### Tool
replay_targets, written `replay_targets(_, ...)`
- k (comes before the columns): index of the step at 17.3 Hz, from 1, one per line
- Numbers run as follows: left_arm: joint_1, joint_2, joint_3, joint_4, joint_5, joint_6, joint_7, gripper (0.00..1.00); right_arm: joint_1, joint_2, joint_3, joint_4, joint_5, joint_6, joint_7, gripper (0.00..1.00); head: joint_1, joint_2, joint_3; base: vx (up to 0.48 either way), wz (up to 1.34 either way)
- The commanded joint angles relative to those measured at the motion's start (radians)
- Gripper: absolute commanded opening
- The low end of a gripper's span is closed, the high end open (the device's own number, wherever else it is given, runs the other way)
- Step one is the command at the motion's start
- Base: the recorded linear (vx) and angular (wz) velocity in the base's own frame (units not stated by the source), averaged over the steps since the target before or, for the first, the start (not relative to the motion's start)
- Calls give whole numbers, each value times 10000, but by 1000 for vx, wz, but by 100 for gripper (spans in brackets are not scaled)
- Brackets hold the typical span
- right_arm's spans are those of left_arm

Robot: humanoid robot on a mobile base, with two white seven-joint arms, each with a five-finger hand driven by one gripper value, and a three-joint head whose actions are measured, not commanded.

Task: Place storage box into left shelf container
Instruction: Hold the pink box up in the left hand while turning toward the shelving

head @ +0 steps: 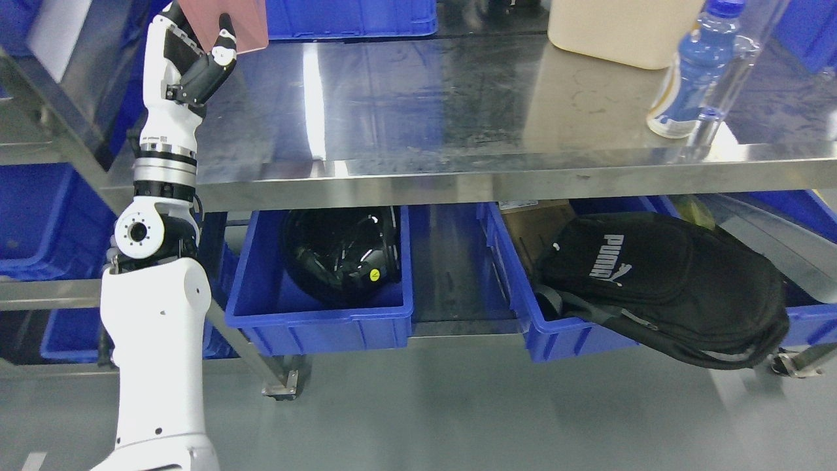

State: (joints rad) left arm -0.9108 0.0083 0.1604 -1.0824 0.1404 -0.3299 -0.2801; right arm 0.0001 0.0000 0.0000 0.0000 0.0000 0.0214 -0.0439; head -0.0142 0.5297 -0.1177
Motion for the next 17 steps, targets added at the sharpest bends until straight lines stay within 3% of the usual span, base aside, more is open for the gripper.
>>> replay_targets(1, 2140, 92, -1741, -4376, 989, 277, 362, 0, -1, -175, -46, -175, 0, 1, -6, 100, 0, 0, 0, -85, 446)
replay_targets(8, 3983, 92, -2371, -5114, 1173, -198, -281, 0, -1, -175, -46, -175, 0, 1, -6, 100, 0, 1, 0, -54, 333)
replay_targets(17, 4229, 92, -2279, -5114, 1173, -475, -282, 0, -1, -175, -46, -175, 0, 1, -6, 100, 0, 2, 0, -4, 232)
